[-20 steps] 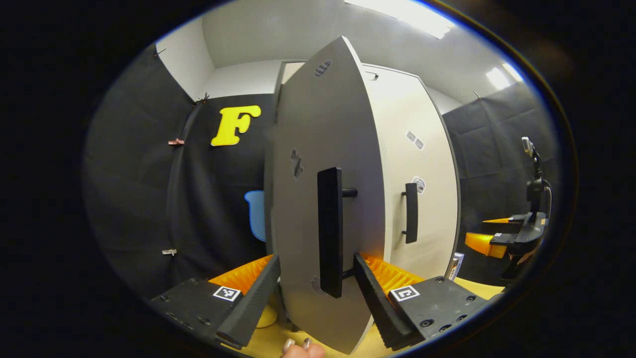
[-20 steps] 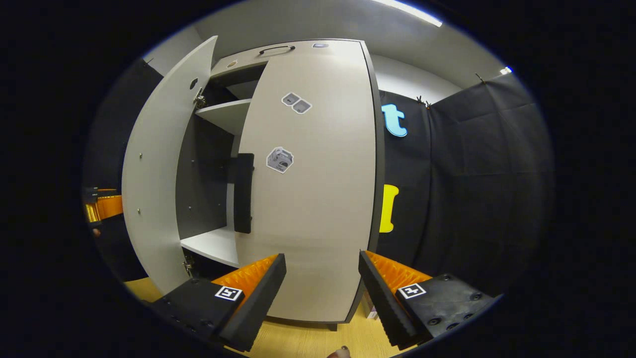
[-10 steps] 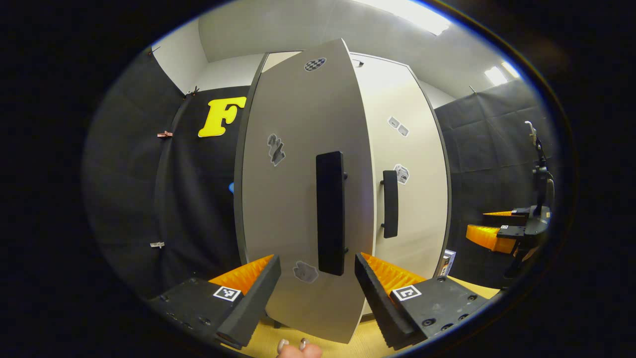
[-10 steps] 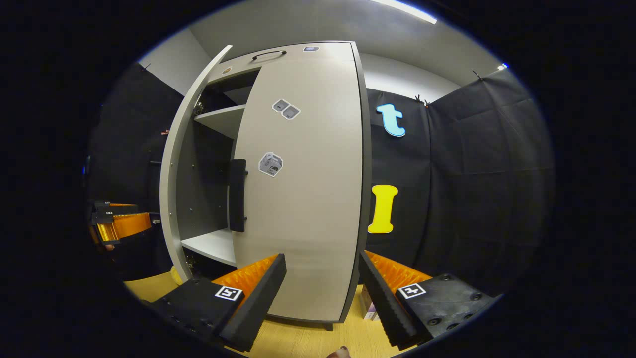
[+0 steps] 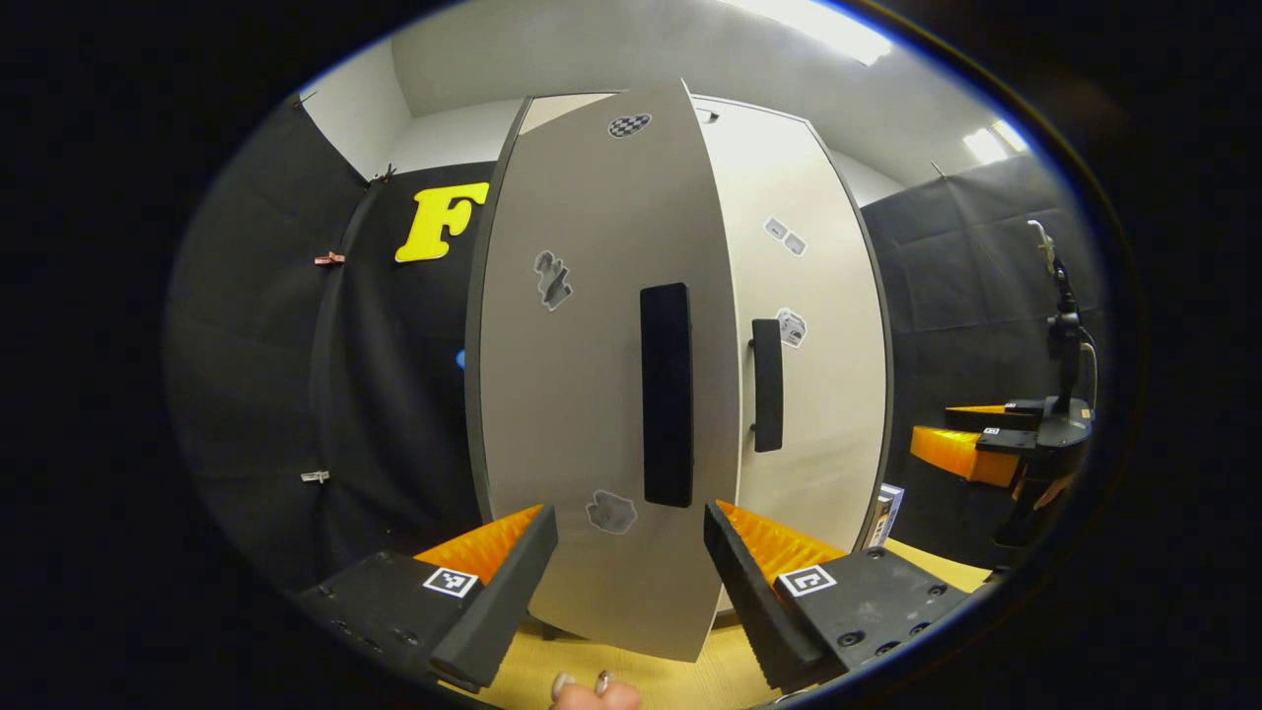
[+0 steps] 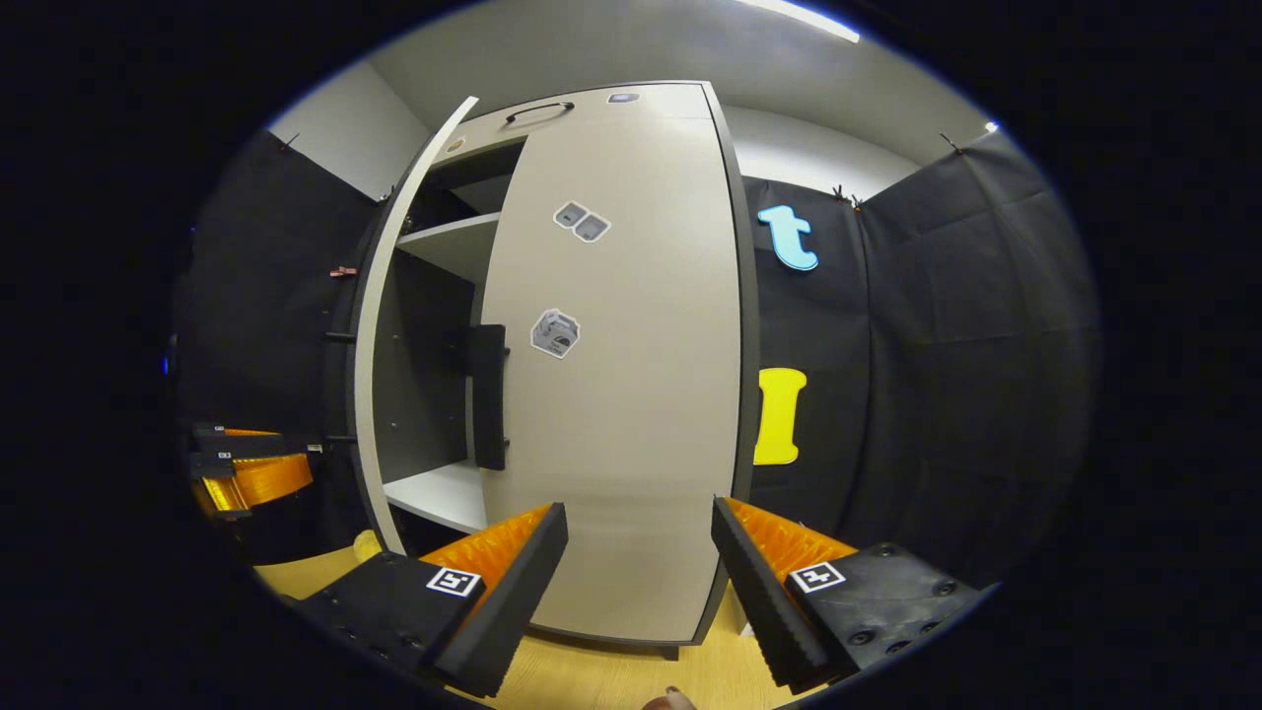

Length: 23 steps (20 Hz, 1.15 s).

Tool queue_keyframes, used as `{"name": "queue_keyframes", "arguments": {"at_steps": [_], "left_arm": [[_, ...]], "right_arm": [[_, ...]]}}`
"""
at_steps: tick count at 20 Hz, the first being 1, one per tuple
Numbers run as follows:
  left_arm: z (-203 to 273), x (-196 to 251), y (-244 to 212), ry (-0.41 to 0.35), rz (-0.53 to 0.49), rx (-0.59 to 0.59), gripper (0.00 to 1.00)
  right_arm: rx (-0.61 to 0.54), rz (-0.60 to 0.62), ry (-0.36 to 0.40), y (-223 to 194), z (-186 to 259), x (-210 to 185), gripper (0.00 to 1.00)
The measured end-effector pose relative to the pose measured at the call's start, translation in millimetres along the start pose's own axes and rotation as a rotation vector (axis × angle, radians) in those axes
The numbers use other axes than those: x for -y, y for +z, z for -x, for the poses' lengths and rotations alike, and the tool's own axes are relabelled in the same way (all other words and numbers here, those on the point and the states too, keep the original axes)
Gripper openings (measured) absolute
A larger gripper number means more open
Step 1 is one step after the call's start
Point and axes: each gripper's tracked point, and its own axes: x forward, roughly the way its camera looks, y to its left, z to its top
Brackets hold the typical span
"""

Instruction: Grasp the bottle in the cabinet with the left hand and place it on the coaster, then close the right door with the right hand and the left door with the left hand.

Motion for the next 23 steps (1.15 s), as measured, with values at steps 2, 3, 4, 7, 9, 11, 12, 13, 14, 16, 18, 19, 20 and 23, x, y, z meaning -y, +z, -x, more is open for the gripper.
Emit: {"name": "queue_keyframes", "arguments": {"at_steps": [2, 3, 4, 7, 9, 11, 12, 13, 14, 16, 18, 19, 20, 23], "left_arm": [[-5.6, 1.9, -0.7, -0.005, -0.001, 0.0, 0.95], [-7.6, 3.1, -1.8, -0.007, 0.001, 0.001, 0.95], [-9.0, 4.1, -2.2, -0.009, 0.004, 0.002, 0.95], [-13.4, 10.2, -3.2, -0.031, 0.021, 0.006, 0.95], [-16.3, 12.6, -4.0, -0.045, 0.022, 0.004, 0.93], [-19.0, 13.9, -6.3, -0.055, 0.032, -0.003, 0.95], [-19.8, 14.1, -6.7, -0.061, 0.035, -0.006, 0.95], [-20.6, 16.2, -7.5, -0.071, 0.037, -0.009, 0.95], [-20.5, 17.0, -8.1, -0.078, 0.04, -0.013, 0.95], [-20.6, 18.1, -8.2, -0.087, 0.045, -0.014, 0.95], [-21.0, 21.5, -6.8, -0.096, 0.051, -0.012, 0.95], [-20.2, 20.7, -6.2, -0.097, 0.05, -0.01, 0.95], [-20.0, 20.5, -5.0, -0.095, 0.046, -0.007, 0.95], [-19.5, 21.4, -2.9, -0.101, 0.029, -0.002, 0.95]], "right_arm": [[0.005, -0.001, 0.007, 3.0, -1.5, -2.9, 0.97], [0.006, 0.002, 0.01, 4.0, -2.0, -4.1, 0.97], [0.007, 0.003, 0.013, 5.1, -3.0, -5.2, 0.97], [0.002, -0.007, 0.02, 4.3, -6.7, -7.6, 0.97], [0.002, 0.0, 0.024, 6.1, -8.4, -8.5, 0.97], [0.01, 0.007, 0.029, 8.4, -9.1, -9.7, 0.97], [0.012, 0.007, 0.03, 9.5, -9.9, -10.5, 0.97], [0.016, 0.008, 0.032, 10.9, -10.0, -10.9, 0.97], [0.02, 0.01, 0.036, 11.9, -10.2, -11.9, 0.97], [0.021, 0.015, 0.04, 12.9, -10.2, -12.0, 0.97], [0.028, 0.023, 0.043, 15.8, -10.7, -12.5, 0.97], [0.031, 0.026, 0.045, 16.4, -11.1, -12.9, 0.97], [0.033, 0.026, 0.047, 16.8, -11.6, -13.2, 0.97], [0.037, 0.014, 0.061, 18.3, -12.2, -16.1, 0.97]]}}
